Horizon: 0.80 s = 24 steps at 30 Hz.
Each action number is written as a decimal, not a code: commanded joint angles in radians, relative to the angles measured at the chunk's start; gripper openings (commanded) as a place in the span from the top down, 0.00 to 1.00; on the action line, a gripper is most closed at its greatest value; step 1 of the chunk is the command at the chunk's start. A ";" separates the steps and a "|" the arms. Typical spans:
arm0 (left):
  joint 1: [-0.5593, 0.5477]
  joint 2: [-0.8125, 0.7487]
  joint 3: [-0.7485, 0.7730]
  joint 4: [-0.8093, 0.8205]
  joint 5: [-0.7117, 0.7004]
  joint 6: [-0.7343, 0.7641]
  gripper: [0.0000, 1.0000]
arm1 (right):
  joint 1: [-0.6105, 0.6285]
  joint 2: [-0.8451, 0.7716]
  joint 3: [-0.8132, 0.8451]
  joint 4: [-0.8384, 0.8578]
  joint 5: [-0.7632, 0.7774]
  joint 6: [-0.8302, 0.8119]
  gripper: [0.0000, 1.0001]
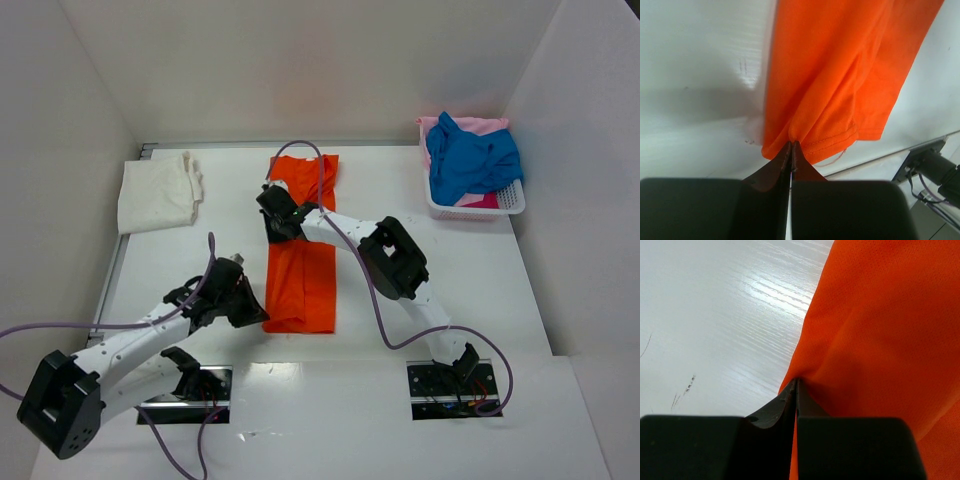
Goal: Fold and stack the t-shirts
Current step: Grab the bottom of the folded rectangular tshirt with both arms
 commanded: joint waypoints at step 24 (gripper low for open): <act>-0.115 -0.131 0.202 -0.161 -0.118 0.025 0.37 | -0.068 -0.136 -0.105 0.012 -0.008 0.027 0.62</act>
